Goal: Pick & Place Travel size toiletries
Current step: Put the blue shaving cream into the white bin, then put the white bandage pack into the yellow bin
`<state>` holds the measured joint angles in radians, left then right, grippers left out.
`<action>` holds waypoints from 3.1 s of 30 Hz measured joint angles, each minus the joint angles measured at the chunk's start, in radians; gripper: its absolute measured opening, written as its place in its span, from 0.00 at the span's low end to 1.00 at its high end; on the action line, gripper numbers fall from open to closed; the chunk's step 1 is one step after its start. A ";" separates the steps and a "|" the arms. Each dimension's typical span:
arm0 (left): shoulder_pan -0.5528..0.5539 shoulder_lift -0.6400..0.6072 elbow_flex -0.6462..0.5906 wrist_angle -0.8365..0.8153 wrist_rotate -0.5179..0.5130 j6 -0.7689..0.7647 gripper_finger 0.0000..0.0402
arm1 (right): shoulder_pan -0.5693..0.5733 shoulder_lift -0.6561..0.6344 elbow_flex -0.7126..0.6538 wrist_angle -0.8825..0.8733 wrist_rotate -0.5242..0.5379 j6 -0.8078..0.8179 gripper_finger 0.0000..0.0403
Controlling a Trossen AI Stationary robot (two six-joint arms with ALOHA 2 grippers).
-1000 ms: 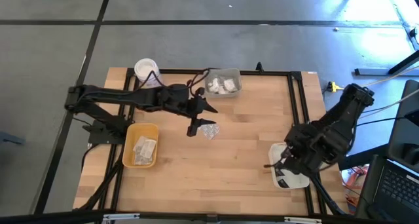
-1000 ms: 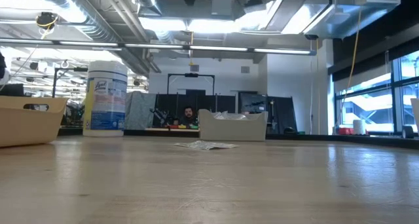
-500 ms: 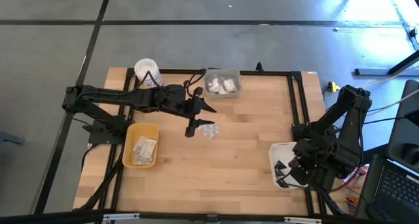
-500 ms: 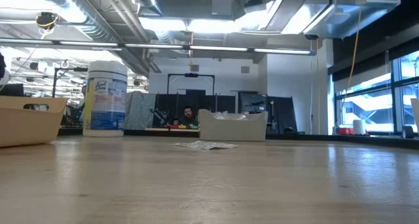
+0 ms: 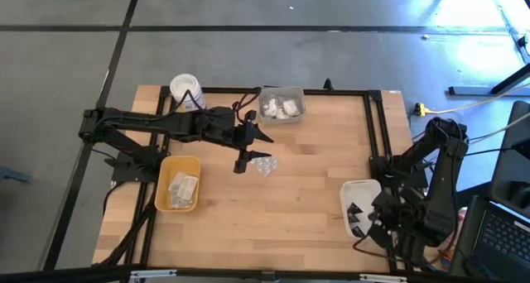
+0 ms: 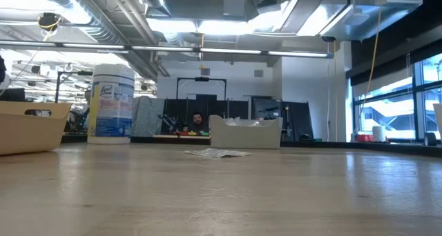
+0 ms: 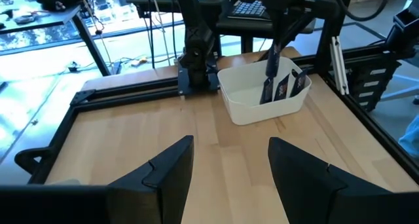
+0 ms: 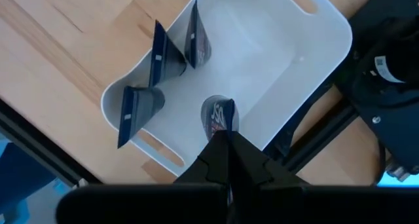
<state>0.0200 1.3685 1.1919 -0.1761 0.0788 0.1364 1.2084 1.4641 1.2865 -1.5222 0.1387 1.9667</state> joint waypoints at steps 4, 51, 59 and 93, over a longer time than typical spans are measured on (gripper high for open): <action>0.000 0.000 0.000 0.000 0.000 -0.001 0.49 | 0.009 0.023 0.000 0.010 0.003 0.016 0.00; -0.035 0.001 0.000 0.000 0.001 0.008 0.49 | 0.006 0.029 -0.229 0.367 -0.001 0.067 0.01; -0.035 0.001 0.000 -0.001 0.001 0.008 0.48 | 0.006 0.029 -0.230 0.371 -0.005 0.067 0.09; -0.034 0.001 0.000 -0.001 0.001 -0.010 0.49 | -0.080 0.028 0.047 0.052 0.101 -0.101 0.16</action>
<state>-0.0143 1.3696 1.1915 -0.1772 0.0795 0.1261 1.1284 1.4921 1.3336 -1.4700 0.2397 1.8654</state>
